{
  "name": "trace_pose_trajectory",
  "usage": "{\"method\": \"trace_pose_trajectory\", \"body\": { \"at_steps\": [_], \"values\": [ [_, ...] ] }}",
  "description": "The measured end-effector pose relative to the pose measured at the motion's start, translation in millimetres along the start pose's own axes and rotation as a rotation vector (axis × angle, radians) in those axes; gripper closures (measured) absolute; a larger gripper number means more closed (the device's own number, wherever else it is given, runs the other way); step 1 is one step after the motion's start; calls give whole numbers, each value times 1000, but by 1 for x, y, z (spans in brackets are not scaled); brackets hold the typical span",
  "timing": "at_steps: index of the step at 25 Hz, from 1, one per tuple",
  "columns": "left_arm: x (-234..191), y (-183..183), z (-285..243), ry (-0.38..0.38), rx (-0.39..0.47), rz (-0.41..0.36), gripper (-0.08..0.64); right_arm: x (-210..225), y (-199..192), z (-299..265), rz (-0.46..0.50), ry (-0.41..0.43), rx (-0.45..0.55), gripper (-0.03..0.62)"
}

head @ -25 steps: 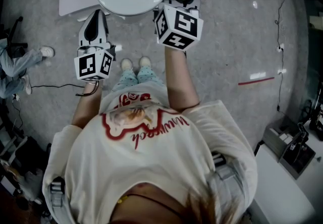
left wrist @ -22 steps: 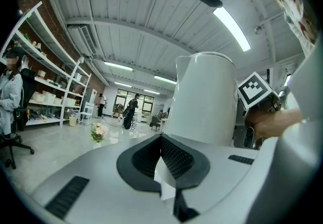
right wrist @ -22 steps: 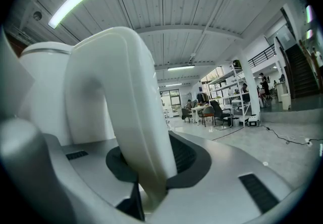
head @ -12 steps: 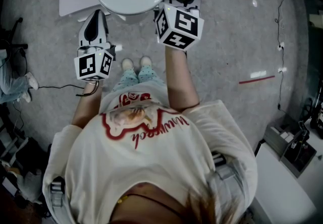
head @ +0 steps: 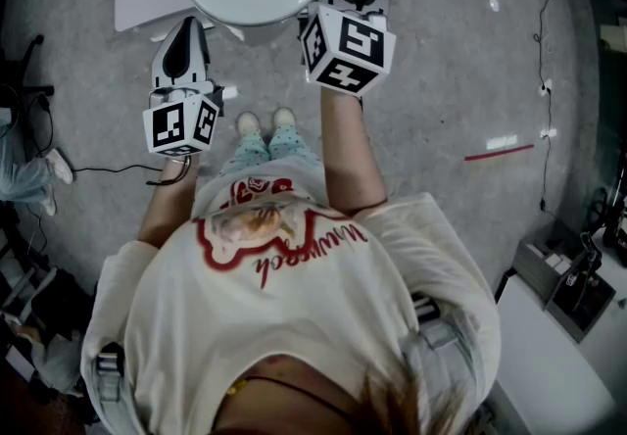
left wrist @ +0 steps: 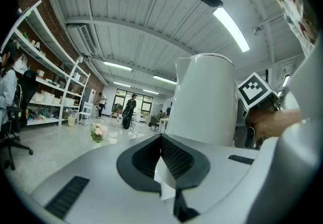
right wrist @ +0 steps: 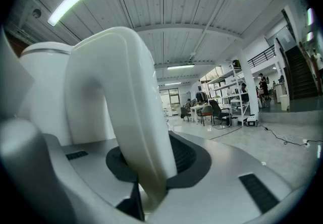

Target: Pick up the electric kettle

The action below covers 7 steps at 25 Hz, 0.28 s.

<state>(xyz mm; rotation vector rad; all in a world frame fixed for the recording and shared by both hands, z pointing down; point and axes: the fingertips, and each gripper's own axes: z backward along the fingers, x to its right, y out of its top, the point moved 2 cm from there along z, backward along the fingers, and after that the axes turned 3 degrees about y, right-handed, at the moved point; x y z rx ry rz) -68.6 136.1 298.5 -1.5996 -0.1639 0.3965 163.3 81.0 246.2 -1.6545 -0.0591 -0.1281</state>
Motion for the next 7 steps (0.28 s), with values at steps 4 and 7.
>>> {"method": "trace_pose_trajectory", "body": {
  "at_steps": [4,7],
  "values": [
    [2,3,2,-4,2,-1,561,-1,3,2,4,1,2,506],
    [4,6,4,-8,4,-3,561,-3,6,3,5,3,4,506]
  ]
}}
